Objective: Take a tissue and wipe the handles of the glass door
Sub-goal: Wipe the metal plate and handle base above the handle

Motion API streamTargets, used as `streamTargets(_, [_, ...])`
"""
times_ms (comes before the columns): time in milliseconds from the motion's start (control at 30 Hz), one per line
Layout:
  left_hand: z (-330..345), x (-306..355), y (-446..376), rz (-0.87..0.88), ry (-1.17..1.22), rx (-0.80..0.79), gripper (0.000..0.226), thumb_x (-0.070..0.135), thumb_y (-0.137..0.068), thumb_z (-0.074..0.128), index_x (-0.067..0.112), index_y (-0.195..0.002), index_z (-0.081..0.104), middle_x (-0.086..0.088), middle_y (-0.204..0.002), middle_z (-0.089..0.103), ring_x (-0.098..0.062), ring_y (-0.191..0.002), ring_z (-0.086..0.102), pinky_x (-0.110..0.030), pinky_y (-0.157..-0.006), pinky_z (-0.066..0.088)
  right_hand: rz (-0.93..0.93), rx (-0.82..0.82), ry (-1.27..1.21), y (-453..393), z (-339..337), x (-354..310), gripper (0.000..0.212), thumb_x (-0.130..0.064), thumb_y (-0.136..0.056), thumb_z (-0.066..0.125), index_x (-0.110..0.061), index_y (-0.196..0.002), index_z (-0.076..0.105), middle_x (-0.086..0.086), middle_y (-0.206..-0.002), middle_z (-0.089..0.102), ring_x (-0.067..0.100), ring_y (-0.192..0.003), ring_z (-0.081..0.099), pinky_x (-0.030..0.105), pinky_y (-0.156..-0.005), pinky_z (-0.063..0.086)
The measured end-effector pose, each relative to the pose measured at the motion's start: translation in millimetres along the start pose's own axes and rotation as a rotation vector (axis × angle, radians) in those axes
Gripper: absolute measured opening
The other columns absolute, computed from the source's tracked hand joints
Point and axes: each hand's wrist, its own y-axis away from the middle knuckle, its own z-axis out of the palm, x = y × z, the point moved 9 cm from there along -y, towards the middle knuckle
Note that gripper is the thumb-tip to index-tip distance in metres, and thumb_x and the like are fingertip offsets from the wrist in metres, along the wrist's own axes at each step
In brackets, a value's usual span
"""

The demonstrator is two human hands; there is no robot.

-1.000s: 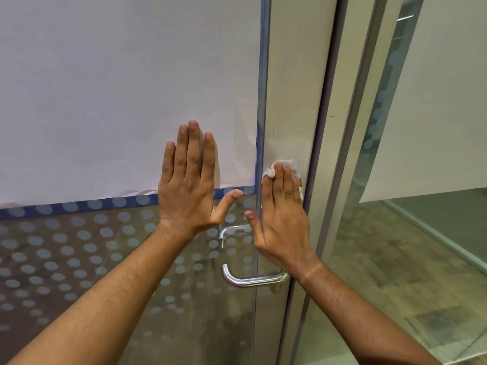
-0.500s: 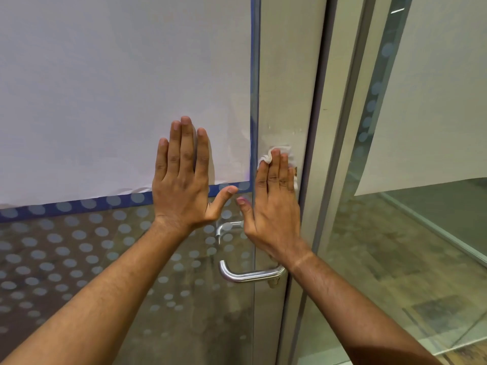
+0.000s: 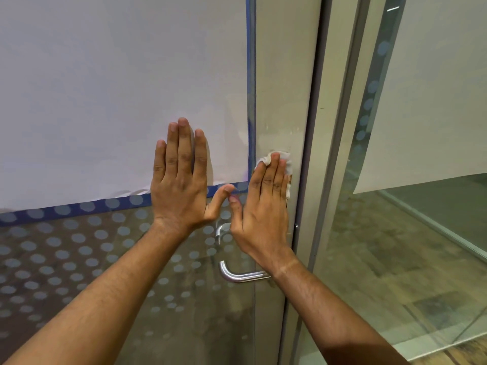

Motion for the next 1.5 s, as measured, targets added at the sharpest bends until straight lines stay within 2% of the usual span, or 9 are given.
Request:
streamTargets(233, [1.4, 0.1, 0.4, -0.006, -0.011, -0.014, 0.098, 0.071, -0.093, 0.03, -0.003, -0.154, 0.015, -0.031, -0.159, 0.016, -0.043, -0.149, 0.013, -0.047, -0.124, 0.002, 0.177, -0.142, -0.023, 59.4, 28.5, 6.4, 0.082, -0.052, -0.098, 0.026, -0.001, -0.15, -0.011, 0.016, -0.158, -0.022, 0.029, -0.147, -0.019, 0.045, -0.121, 0.002])
streamTargets(467, [3.8, -0.3, 1.1, 0.007, -0.02, -0.016, 0.095, 0.066, -0.094, 0.034, -0.001, -0.156, 0.008, -0.031, -0.16, 0.013, -0.042, -0.149, 0.01, -0.047, -0.124, 0.001, 0.471, -0.022, -0.216, 68.2, 36.6, 0.4, 0.084, -0.047, -0.098, 0.032, -0.002, -0.149, -0.017, 0.013, -0.158, -0.024, 0.026, -0.146, -0.021, 0.044, -0.121, 0.007])
streamTargets(800, [2.4, 2.0, 2.0, 0.033, 0.012, 0.0, 0.086, 0.056, -0.098, 0.037, -0.001, -0.156, 0.008, -0.03, -0.16, 0.014, -0.041, -0.149, 0.008, -0.048, -0.123, 0.001, 0.454, 0.129, -0.206, 36.1, 25.7, -7.3, 0.076, -0.037, -0.101, 0.033, 0.002, -0.149, -0.01, 0.017, -0.159, -0.019, 0.029, -0.147, -0.019, 0.043, -0.121, -0.003])
streamTargets(967, [0.8, 1.4, 2.4, 0.036, 0.06, 0.001, 0.086, 0.055, -0.098, 0.036, -0.001, -0.156, 0.006, -0.029, -0.16, 0.01, -0.039, -0.149, 0.005, -0.046, -0.123, -0.004, 0.641, 0.053, -0.227, 70.4, 44.4, -3.4, 0.077, -0.04, -0.098, 0.028, 0.003, -0.148, -0.012, 0.016, -0.158, -0.02, 0.023, -0.146, -0.022, 0.044, -0.121, 0.003])
streamTargets(1067, [0.8, 1.3, 2.5, 0.047, 0.072, -0.003, 0.086, 0.055, -0.099, 0.035, -0.001, -0.156, 0.004, -0.028, -0.161, 0.007, -0.038, -0.149, 0.003, -0.045, -0.123, -0.006, 0.704, 0.089, -0.284, 64.6, 42.5, -4.3, 0.077, -0.039, -0.097, 0.027, 0.001, -0.147, -0.015, 0.015, -0.158, -0.02, 0.023, -0.146, -0.022, 0.045, -0.12, 0.001])
streamTargets(1167, [0.7, 2.7, 2.4, 0.055, 0.065, -0.001, 0.084, 0.055, -0.099, 0.033, -0.001, -0.156, 0.004, -0.027, -0.161, 0.006, -0.037, -0.149, 0.001, -0.044, -0.123, -0.008, 0.641, 0.167, -0.303, 42.0, 29.3, -7.1, 0.072, -0.039, -0.099, 0.025, -0.005, -0.144, -0.021, 0.011, -0.156, -0.025, 0.022, -0.145, -0.025, 0.044, -0.121, -0.004])
streamTargets(1267, [-0.4, 2.6, 2.3, 0.049, 0.065, -0.001, 0.084, 0.056, -0.099, 0.032, -0.001, -0.156, 0.005, -0.026, -0.161, 0.007, -0.038, -0.149, 0.002, -0.044, -0.122, -0.009, 0.579, 0.214, -0.266, 27.9, 19.1, -7.9, 0.07, -0.036, -0.101, 0.026, -0.003, -0.147, -0.015, 0.013, -0.158, -0.021, 0.023, -0.145, -0.024, 0.042, -0.121, -0.005])
streamTargets(1367, [0.4, 2.6, 2.1, 0.046, 0.066, -0.011, 0.084, 0.056, -0.099, 0.032, 0.0, -0.156, 0.005, -0.026, -0.161, 0.007, -0.037, -0.15, 0.002, -0.044, -0.122, -0.01, 0.579, 0.202, -0.252, 32.7, 23.2, -6.6, 0.071, -0.034, -0.101, 0.028, 0.0, -0.148, -0.013, 0.016, -0.158, -0.019, 0.024, -0.146, -0.022, 0.042, -0.121, -0.005])
streamTargets(1500, [-1.1, 3.1, 2.2, 0.047, 0.083, -0.019, 0.085, 0.057, -0.099, 0.03, 0.001, -0.156, 0.004, -0.025, -0.162, 0.007, -0.036, -0.15, 0.002, -0.043, -0.121, -0.01, 0.744, 0.121, -0.307, 63.8, 40.6, -0.1, 0.075, -0.037, -0.102, 0.031, -0.002, -0.149, -0.015, 0.015, -0.158, -0.021, 0.024, -0.146, -0.022, 0.046, -0.121, -0.002])
